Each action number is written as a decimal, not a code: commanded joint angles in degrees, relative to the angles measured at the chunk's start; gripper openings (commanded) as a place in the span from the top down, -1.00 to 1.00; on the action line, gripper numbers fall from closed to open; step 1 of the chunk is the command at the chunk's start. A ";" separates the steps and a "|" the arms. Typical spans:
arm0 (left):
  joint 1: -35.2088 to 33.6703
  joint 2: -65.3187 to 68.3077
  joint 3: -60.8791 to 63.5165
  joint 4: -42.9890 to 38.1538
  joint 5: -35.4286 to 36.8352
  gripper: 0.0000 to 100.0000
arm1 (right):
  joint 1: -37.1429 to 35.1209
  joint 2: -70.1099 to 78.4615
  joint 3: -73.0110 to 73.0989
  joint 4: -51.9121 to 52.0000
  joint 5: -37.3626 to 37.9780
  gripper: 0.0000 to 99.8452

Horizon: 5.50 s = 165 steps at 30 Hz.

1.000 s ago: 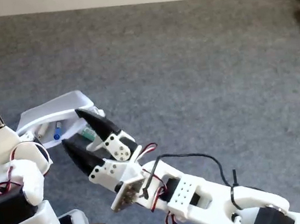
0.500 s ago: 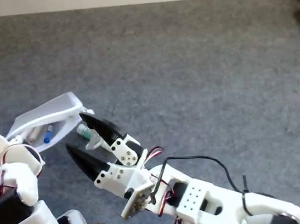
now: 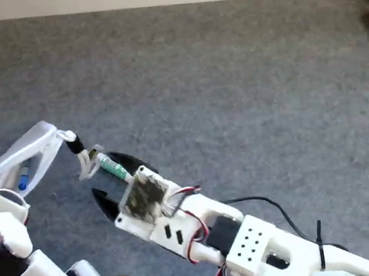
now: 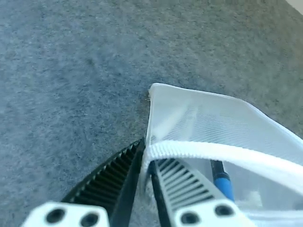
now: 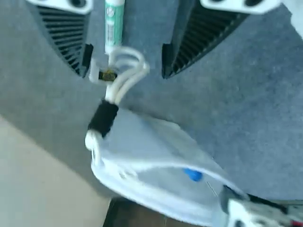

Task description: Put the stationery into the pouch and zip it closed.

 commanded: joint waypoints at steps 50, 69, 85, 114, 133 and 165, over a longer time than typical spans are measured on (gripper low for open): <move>-3.65 -0.22 0.57 -3.52 0.79 0.99 | 10.15 59.12 -53.85 44.97 2.99 0.90; -3.30 -0.22 0.57 -3.60 0.79 0.99 | 8.04 59.30 -71.34 65.01 -1.93 0.62; -3.21 -0.22 1.36 -3.96 0.79 0.99 | 6.81 78.37 -81.71 60.26 -3.43 0.62; -3.21 -0.22 1.45 -3.96 0.79 0.99 | 6.81 90.15 -94.99 67.38 -1.93 0.99; -3.21 -0.22 1.45 -4.66 0.79 0.99 | 13.49 87.52 -118.55 93.93 -2.29 0.99; 13.93 -0.22 1.54 -4.31 -7.30 0.99 | 15.08 35.03 -47.34 65.36 -5.01 0.99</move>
